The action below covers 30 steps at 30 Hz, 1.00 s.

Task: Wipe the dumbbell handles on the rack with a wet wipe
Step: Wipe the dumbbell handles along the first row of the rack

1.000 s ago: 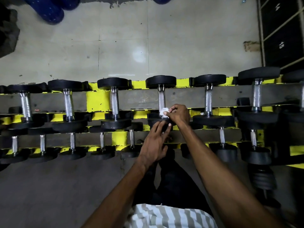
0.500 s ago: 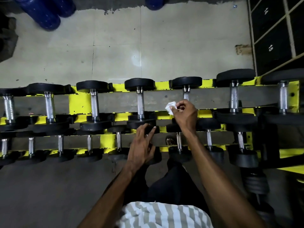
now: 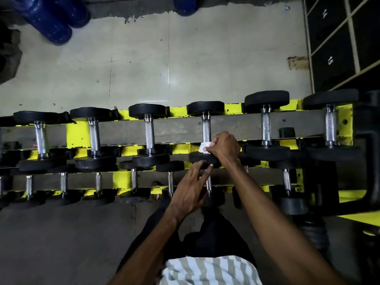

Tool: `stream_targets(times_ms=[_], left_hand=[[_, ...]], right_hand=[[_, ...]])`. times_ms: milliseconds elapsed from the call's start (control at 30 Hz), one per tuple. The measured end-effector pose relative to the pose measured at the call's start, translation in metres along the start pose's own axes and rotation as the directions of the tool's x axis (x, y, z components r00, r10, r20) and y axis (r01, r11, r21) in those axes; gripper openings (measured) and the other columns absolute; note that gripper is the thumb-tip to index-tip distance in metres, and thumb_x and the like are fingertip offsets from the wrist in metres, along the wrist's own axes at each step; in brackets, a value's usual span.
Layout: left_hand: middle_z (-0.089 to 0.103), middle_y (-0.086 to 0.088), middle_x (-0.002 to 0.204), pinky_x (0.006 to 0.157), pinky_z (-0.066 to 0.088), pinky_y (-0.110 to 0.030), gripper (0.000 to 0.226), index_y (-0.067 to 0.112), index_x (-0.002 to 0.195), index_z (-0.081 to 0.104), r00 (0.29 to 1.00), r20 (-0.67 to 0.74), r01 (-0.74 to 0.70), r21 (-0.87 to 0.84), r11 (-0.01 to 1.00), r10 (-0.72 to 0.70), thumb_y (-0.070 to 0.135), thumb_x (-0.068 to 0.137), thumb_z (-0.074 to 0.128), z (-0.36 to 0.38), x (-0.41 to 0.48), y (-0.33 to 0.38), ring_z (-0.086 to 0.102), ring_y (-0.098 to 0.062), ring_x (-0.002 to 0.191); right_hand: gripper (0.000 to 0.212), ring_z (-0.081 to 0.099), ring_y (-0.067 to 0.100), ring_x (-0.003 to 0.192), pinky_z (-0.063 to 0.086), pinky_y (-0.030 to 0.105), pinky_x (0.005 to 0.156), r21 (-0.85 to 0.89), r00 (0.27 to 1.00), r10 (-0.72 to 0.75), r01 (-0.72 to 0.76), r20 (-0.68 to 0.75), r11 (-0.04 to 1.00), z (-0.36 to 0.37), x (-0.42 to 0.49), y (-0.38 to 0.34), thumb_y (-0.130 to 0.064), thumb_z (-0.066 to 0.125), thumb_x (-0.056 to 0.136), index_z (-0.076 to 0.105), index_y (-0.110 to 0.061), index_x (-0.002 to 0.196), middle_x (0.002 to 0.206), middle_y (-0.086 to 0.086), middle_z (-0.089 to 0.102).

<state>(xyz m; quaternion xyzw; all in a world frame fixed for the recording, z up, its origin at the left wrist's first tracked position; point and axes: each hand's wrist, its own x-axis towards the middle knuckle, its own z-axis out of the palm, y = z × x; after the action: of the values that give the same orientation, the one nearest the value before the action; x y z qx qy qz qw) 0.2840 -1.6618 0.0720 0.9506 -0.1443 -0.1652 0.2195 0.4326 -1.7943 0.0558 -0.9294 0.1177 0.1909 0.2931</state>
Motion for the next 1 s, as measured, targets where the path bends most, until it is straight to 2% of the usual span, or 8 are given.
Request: stream_targets(times_ms=[100,300,467,633,800,1000], left_hand=[[0.022,-0.019,0.160,0.113,0.042,-0.040,0.104,0.017,0.164,0.015,1.000,-0.005,0.010,0.025,1.000,-0.010,0.019,0.078,0.075,-0.001,0.009,0.002,0.023,-0.035,0.150],[0.020,-0.019,0.161,0.111,0.045,-0.040,0.106,0.022,0.164,0.012,0.999,0.026,0.044,0.047,0.998,-0.046,0.021,0.079,0.076,0.002,0.016,0.003,0.024,-0.035,0.150],[0.022,-0.019,0.160,0.114,0.041,-0.038,0.102,0.017,0.162,0.021,1.000,-0.001,0.028,0.051,0.998,-0.028,0.020,0.078,0.077,0.001,0.018,0.007,0.024,-0.034,0.150],[0.028,-0.021,0.158,0.116,0.038,-0.043,0.096,0.014,0.161,0.025,1.000,0.011,0.009,0.049,0.999,-0.010,0.025,0.079,0.073,0.003,0.023,0.010,0.026,-0.038,0.147],[0.034,-0.019,0.155,0.110,0.044,-0.038,0.096,0.013,0.158,0.034,0.999,-0.026,-0.032,0.047,0.998,0.033,0.024,0.072,0.076,-0.005,0.023,0.008,0.027,-0.034,0.144],[0.032,-0.016,0.157,0.105,0.048,-0.037,0.095,0.015,0.159,0.032,1.000,-0.012,-0.024,0.035,0.999,0.025,0.025,0.074,0.075,-0.008,0.024,0.009,0.025,-0.032,0.145]], right_hand=[[0.034,0.068,0.020,0.075,0.040,0.023,0.057,0.007,0.998,-0.001,0.001,-0.059,1.000,0.004,-0.002,-0.001,-0.039,0.091,0.061,0.071,-0.017,0.076,0.080,0.000,0.072],[0.023,0.069,0.017,0.073,0.047,0.024,0.057,0.150,0.980,0.000,0.030,-0.198,0.988,0.001,0.011,-0.024,-0.031,0.088,0.067,0.071,-0.018,0.075,0.081,-0.002,0.073],[0.028,0.070,0.019,0.075,0.052,0.028,0.060,0.159,0.984,0.018,0.010,-0.175,0.987,0.000,0.025,-0.028,-0.038,0.088,0.067,0.070,-0.019,0.077,0.083,-0.002,0.074],[0.030,0.068,0.020,0.075,0.036,0.022,0.059,0.046,0.999,-0.016,0.019,-0.052,0.999,-0.001,0.006,-0.007,-0.037,0.090,0.064,0.071,-0.016,0.074,0.081,0.001,0.073],[0.022,0.065,0.013,0.071,0.029,0.017,0.051,0.166,0.986,-0.022,0.050,-0.167,0.985,0.002,0.011,-0.020,-0.032,0.087,0.070,0.070,-0.018,0.076,0.080,-0.004,0.072],[0.031,0.070,0.023,0.081,0.035,0.023,0.062,0.244,0.959,0.082,-0.014,-0.272,0.970,-0.002,0.037,-0.047,-0.042,0.085,0.070,0.074,-0.017,0.085,0.089,0.001,0.076]])
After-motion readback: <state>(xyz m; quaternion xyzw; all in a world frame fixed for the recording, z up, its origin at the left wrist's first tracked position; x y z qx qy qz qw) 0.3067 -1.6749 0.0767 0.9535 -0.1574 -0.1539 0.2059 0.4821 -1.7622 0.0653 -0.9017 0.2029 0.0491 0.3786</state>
